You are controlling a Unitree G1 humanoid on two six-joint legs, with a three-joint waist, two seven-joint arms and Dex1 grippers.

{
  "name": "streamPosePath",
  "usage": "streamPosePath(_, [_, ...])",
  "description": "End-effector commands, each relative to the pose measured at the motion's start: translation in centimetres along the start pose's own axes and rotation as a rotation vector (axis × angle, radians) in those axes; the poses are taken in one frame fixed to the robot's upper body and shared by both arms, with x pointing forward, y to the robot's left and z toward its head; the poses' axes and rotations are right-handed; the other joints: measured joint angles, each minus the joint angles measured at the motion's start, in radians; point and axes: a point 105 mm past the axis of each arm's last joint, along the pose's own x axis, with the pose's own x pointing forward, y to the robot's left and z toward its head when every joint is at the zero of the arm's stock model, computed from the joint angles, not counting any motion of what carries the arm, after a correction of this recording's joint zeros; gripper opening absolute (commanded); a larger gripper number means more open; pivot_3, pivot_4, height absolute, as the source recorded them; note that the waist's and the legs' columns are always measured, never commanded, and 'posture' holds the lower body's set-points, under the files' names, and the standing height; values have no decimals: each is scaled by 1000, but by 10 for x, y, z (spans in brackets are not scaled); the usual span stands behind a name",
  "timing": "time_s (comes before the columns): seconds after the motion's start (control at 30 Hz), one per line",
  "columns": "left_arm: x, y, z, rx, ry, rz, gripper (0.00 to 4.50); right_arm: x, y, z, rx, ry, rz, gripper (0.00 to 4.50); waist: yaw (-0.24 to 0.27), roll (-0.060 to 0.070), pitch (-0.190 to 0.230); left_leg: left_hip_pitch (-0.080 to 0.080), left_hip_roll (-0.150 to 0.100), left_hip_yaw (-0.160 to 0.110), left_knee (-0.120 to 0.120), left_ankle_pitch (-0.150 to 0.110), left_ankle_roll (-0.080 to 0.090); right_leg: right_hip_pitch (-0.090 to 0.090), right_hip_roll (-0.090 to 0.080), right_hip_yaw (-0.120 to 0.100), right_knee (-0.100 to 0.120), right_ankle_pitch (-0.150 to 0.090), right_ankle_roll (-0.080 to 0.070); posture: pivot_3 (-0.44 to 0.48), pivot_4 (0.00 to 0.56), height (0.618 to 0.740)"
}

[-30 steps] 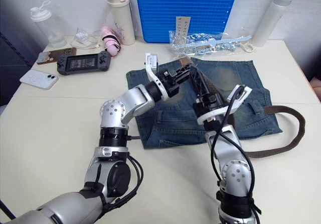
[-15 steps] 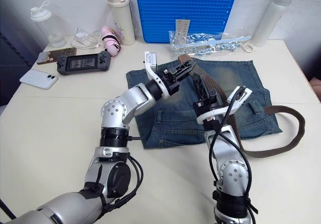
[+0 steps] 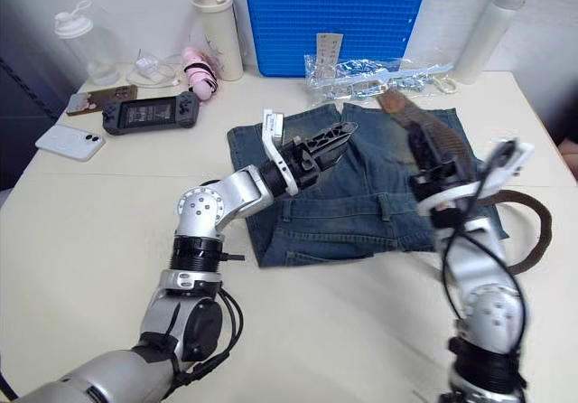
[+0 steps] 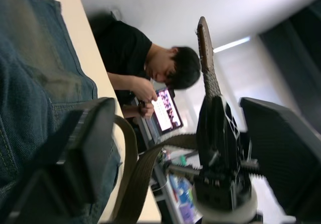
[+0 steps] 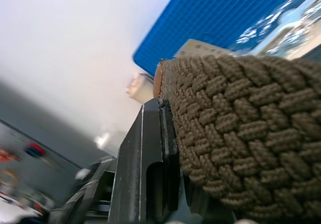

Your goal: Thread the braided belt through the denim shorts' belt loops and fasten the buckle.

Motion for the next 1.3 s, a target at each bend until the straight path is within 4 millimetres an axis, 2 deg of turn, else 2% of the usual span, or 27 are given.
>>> streamPosePath(0.03, [15,-18,-30,266,172,-100,4479,-27,14,30,-193,100,23,0,9,2,-1,0,0,0,0,0,0,0,0,0,-1,0,0,0,150,689])
streamPosePath(0.2, [30,-14,-73,582,368,-184,4479,-60,5,60,-386,236,-105,0,30,2,-1,-2,1,1,0,-1,1,2,0,-1,-7,0,0,0,150,689])
streamPosePath(0.33, [52,-6,-111,892,470,-275,4479,-82,5,75,-463,263,-189,0,44,2,-1,-3,1,1,1,-1,3,3,0,-2,-11,1,0,0,150,689])
streamPosePath(0.4, [60,11,-128,1077,536,-263,4479,-88,3,80,-480,247,-231,0,50,2,-1,-4,2,1,1,-2,3,3,0,-2,-13,2,1,0,150,689])
streamPosePath(0.5, [73,15,-144,1188,548,-304,4479,-94,4,81,-491,233,-264,0,54,2,-1,-6,2,1,1,-3,5,2,-1,-3,-20,4,2,0,150,689])
streamPosePath(0.63, [74,27,-156,1395,607,-342,4479,-97,6,80,-499,221,-284,0,52,2,-1,-8,2,0,1,-4,7,0,-1,-4,-19,5,3,0,150,689])
streamPosePath(0.7, [73,38,-150,1519,611,-295,4479,-96,7,81,-502,214,-288,0,52,2,-1,-9,2,0,1,-4,7,1,-1,-4,-19,5,3,0,150,689])
streamPosePath(0.73, [72,43,-144,1603,605,-266,3950,-95,8,81,-501,213,-283,0,53,2,-1,-9,1,0,1,-4,7,1,-2,-4,-19,5,4,0,150,689])
streamPosePath(0.87, [62,60,-110,1776,567,-155,2539,-88,14,76,-492,220,-245,0,49,0,0,-8,1,0,1,-4,7,1,-2,-3,-19,6,5,0,150,689])
streamPosePath(0.97, [37,74,-94,1789,612,-144,1053,-82,14,71,-479,237,-221,0,44,1,0,-8,2,0,1,-4,7,1,-2,-3,-18,7,5,0,150,689])
streamPosePath(1.03, [18,77,-84,1771,628,-157,594,-77,13,66,-465,255,-199,0,35,2,0,-8,2,0,2,-4,7,1,-2,-3,-18,7,4,0,150,689])
streamPosePath(1.07, [12,77,-80,1769,634,-164,414,-75,13,65,-460,263,-191,0,32,3,-1,-8,3,0,2,-4,7,0,-1,-3,-18,7,4,0,150,689])
streamPosePath(1.17, [-41,86,-53,1734,704,-127,399,-67,12,50,-421,319,-141,0,9,3,-1,-7,3,0,2,-3,7,0,-1,-3,-17,7,4,0,150,689])
streamPosePath(1.3, [-93,86,-39,1666,792,-80,397,-61,9,32,-367,379,-107,0,-11,4,-2,-7,4,-1,2,-3,5,0,0,-4,-15,6,3,0,150,689])
